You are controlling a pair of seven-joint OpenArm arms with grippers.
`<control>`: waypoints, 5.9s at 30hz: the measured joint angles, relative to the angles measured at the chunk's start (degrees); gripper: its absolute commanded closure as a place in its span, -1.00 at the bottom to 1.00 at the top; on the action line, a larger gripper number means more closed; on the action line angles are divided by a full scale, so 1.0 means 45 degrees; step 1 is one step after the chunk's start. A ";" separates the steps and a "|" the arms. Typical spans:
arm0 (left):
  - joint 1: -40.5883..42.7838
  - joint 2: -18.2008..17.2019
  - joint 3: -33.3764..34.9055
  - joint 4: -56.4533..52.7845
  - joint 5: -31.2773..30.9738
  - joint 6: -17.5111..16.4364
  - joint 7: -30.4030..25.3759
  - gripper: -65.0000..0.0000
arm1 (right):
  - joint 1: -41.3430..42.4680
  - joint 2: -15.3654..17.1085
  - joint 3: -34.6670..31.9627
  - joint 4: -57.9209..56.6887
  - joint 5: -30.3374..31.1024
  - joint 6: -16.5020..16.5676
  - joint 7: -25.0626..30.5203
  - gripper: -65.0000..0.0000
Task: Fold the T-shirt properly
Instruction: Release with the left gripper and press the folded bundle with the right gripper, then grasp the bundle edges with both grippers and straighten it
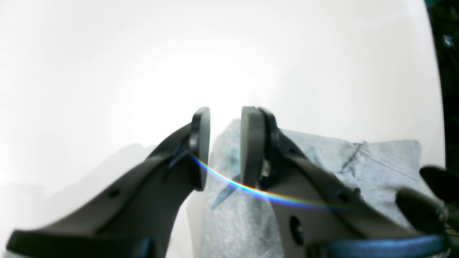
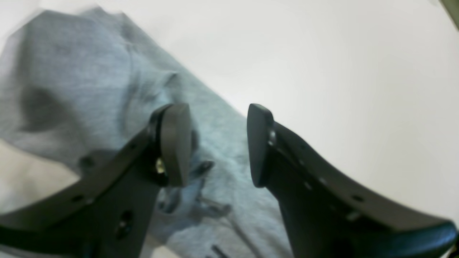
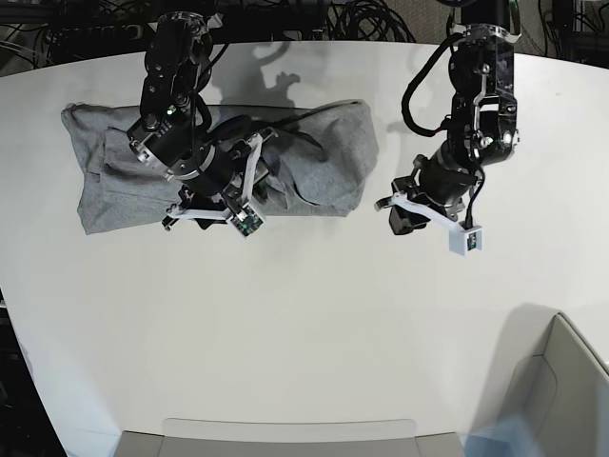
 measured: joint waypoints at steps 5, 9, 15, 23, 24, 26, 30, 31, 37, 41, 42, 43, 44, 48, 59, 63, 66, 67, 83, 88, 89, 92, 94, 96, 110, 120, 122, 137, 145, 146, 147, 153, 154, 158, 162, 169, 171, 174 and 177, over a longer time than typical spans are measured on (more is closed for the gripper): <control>0.0000 0.0029 0.0073 -0.0024 -0.0097 -0.0005 0.0015 0.52 | -0.0102 0.0340 -0.0107 -0.1035 0.1719 0.0000 -0.0282 0.20; -0.0010 -0.0029 0.0073 -0.0024 -0.0058 -0.0005 0.0010 0.52 | 0.0282 0.0389 -0.0044 -0.2127 0.2132 0.0000 -0.0238 0.20; -0.0005 -0.0068 0.0073 -0.0024 -0.0058 0.0000 0.0015 0.52 | 0.0758 0.0389 -0.0044 -0.3774 0.2098 0.0000 -0.0209 0.20; -0.0015 -0.0039 0.0073 -0.0024 -0.0058 -0.0005 0.0010 0.52 | 0.1020 0.0393 -0.0092 -0.4750 0.2074 0.0000 -0.0228 1.00; -0.0034 -0.0034 0.0073 -0.0024 -0.0058 -0.0005 0.0010 0.52 | 0.1020 0.0393 -0.0073 -0.4750 0.2064 0.0000 -0.0223 1.00; -0.0039 -0.0034 0.0073 -0.0024 -0.0058 -0.0005 0.0005 0.52 | 0.1010 0.0491 -0.0073 -0.4750 0.1894 0.0000 -0.0272 1.00; -0.0034 -0.0034 0.0073 -0.0034 -0.0058 -0.0010 0.0000 0.52 | 0.0646 0.0389 0.1292 -0.3351 0.1923 0.0000 -0.0432 1.00; -0.0029 -0.0034 0.0073 -0.0034 -0.0058 -0.0005 0.0005 0.52 | 0.0578 0.0296 0.1870 -0.2905 0.2045 0.0000 -0.0447 1.00; 0.0000 -0.0005 0.0073 -0.0039 -0.0058 -0.0005 0.0005 0.52 | 0.0083 0.0136 0.4153 -0.1792 0.2739 0.0000 -0.0549 1.00; 0.0000 0.0000 0.0073 -0.0044 -0.0063 -0.0005 0.0010 0.52 | 0.0039 0.0015 0.6033 -0.2011 0.2759 0.0000 -0.0563 1.00; 0.0000 0.0000 0.0073 -0.0044 -0.0092 -0.0005 0.0010 0.52 | 0.0121 0.0010 0.6577 -0.2089 0.2715 0.0000 -0.0573 1.00; 0.0000 0.0000 0.0073 -0.0044 -0.0107 -0.0005 0.0010 0.52 | 0.0175 0.0010 0.7014 -0.2181 0.2671 0.0000 -0.0563 1.00; 0.0000 0.0000 0.0073 -0.0044 -0.0102 -0.0005 0.0005 0.52 | 0.0272 0.0010 0.7363 -0.2263 0.2676 0.0000 -0.0573 1.00; 0.0083 -0.0005 0.0073 -0.0044 -0.0097 -0.0005 -0.0039 0.52 | 0.0559 0.0015 0.7543 -0.2492 0.2686 0.0000 -0.0578 1.00; 0.0369 0.0024 0.0087 -0.0044 -0.0102 -0.0049 0.0005 0.52 | -0.0641 0.0821 0.5916 0.0369 0.5620 0.0000 -0.2482 0.32; 0.0510 0.0000 0.0087 -0.0049 -0.0102 -0.0044 0.0000 0.52 | -0.0903 0.1773 0.5013 -0.0121 0.8068 0.0000 -0.2579 0.46; 0.0461 0.0068 0.0102 -0.0044 -0.0117 -0.0053 0.0019 0.52 | -0.0767 0.1433 0.3993 -0.1195 0.7461 0.0000 -0.2531 0.59; 0.0476 0.0039 0.0097 -0.0044 -0.0102 -0.0049 0.0010 0.52 | -0.0588 0.1185 0.3973 -0.1729 0.6887 0.0000 -0.2516 0.64; 0.0355 0.0112 0.1413 0.0719 0.0000 -0.0049 -0.0175 0.52 | 0.0175 0.1316 0.3823 -0.1501 0.5833 0.0000 -0.1778 0.82; -0.1059 0.0209 0.4775 0.0811 -0.0097 -0.0107 -0.0112 0.52 | 0.0889 0.1282 0.7130 -0.0952 0.5795 0.0000 -0.1758 0.82; -0.1282 0.0209 0.5309 0.0777 -0.0107 -0.0092 -0.0097 0.52 | 0.1030 0.1540 0.8077 -0.0962 0.5508 0.0000 -0.1807 0.82; -0.1904 0.0209 0.6557 0.0486 -0.0107 -0.0102 -0.0092 0.52 | 0.1399 0.2395 0.9802 -0.1297 0.4265 -0.0005 -0.1831 0.82; -0.2375 0.0194 0.7339 -0.0199 -0.0102 -0.0126 -0.0107 0.52 | 0.1438 0.3065 1.0263 -0.1836 0.3332 -0.0005 -0.1749 0.82; -0.2701 0.0180 0.8038 -0.0976 -0.0073 -0.0112 -0.0097 0.52 | 0.1443 0.3614 1.0598 -0.2749 0.2283 -0.0005 -0.1744 0.82; -0.2963 0.0019 0.8009 -0.4979 -0.0578 -0.0413 -0.0340 0.52 | 0.1433 0.2380 0.7499 -0.6178 -0.0583 -0.0015 0.0675 0.82; -0.2841 -0.1345 0.5425 -0.5017 -0.0175 -0.0170 -0.0204 0.52 | 0.1214 0.0457 0.4838 -0.4585 -0.1345 -0.0005 0.0403 0.82; -0.2365 -0.1345 0.5445 -0.4153 0.0015 -0.0044 -0.0155 0.52 | 0.1253 0.0593 0.4911 -0.3866 -0.1404 0.0000 0.0418 0.82; -0.2050 -0.0952 0.5450 -0.0563 -0.0112 -0.0049 0.0015 0.52 | 0.1452 0.2331 0.8369 -0.2953 -0.0117 0.0000 -0.1880 0.25; -0.1627 -0.1001 0.5455 -0.0563 -0.0097 -0.0049 0.0000 0.52 | 0.1715 0.2730 0.8709 -0.6674 0.2715 -0.0005 -0.1627 0.25; -0.1569 -0.0996 0.5455 -0.0563 -0.0097 -0.0058 0.0000 0.52 | 0.1724 0.2730 0.8733 -0.6800 0.3177 -0.0005 -0.1613 0.25; -0.1457 -0.1001 0.5455 -0.0563 -0.0097 -0.0058 0.0005 0.52 | 0.1724 0.2764 0.8728 -0.6878 0.3585 -0.0005 -0.1617 0.25; -0.1345 -0.1030 0.5455 -0.0568 -0.0092 -0.0078 0.0019 0.52 | 0.2331 0.2905 0.8743 -0.7169 0.6241 0.0000 -0.2875 0.25; -0.1341 -0.1030 0.5455 -0.0568 -0.0097 -0.0092 0.0015 0.52 | 0.2613 0.3011 0.8767 -0.7193 0.6941 0.0000 -0.2803 0.25; -0.1341 -0.1030 0.5503 -0.0568 -0.0102 -0.0097 0.0019 0.52 | 0.2948 0.2997 0.8694 -0.7077 0.8670 0.0000 -0.2633 0.25; -0.1137 -0.1035 0.5503 -0.0568 -0.0097 -0.0097 0.0015 0.52 | 0.3002 0.2895 0.8748 -0.7912 0.8500 0.0000 -0.2735 0.25; -0.1069 -0.1035 0.5508 -0.0568 -0.0097 -0.0092 0.0019 0.52 | 0.2943 0.3060 0.7912 -1.1570 0.9826 -0.0005 -0.1851 0.25; -0.1064 -0.1030 0.5513 -0.0568 -0.0102 -0.0102 0.0019 0.52 | 0.2992 0.2948 0.7291 -1.1837 0.9981 -0.0005 -0.1651 0.25; -0.1078 -0.1185 0.5513 -0.0568 -0.0058 -0.0092 0.0015 0.52 | 0.2885 0.2443 0.7053 -1.1866 1.0263 -0.0005 -0.1598 0.25; -0.1083 -0.1200 0.5518 -0.0568 -0.0063 -0.0097 0.0019 0.52 | 0.2890 0.2259 0.7048 -1.1871 1.0205 -0.0010 -0.1608 0.30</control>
